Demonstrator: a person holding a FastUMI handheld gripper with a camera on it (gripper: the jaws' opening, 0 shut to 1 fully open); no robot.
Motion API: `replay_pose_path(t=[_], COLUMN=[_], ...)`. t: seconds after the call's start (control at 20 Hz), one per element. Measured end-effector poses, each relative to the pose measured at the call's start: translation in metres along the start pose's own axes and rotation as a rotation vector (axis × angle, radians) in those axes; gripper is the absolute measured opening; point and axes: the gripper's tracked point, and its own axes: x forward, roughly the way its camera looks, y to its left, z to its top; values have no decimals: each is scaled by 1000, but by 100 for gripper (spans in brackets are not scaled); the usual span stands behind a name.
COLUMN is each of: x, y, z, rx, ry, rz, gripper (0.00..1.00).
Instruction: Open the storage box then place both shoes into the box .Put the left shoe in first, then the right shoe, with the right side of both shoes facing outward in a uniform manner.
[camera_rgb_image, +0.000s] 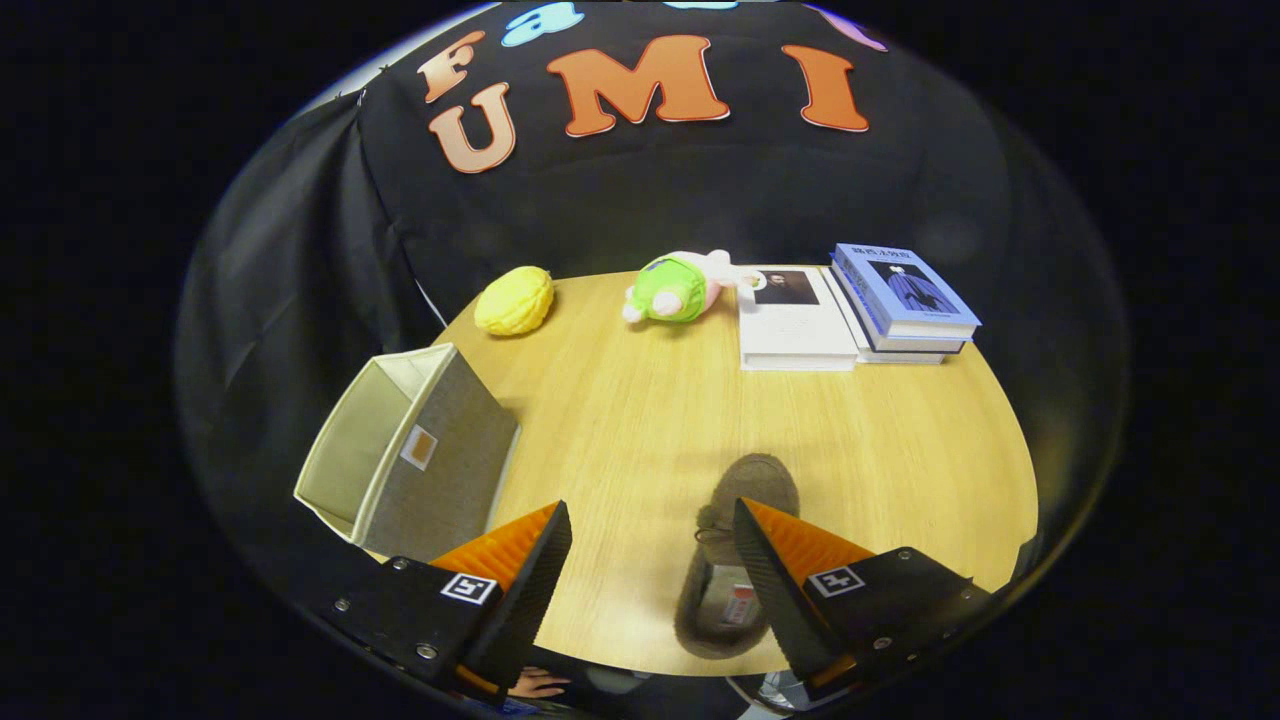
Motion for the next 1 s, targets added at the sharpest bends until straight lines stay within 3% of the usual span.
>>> replay_pose_path(t=[0.55, 0.8, 1.0], x=[37, 62, 77], y=[-64, -97, -102], z=[-92, -92, -96], rx=[4, 71, 105], ry=[159, 145, 141], rz=[-35, -114, -131], gripper=[85, 80, 65])
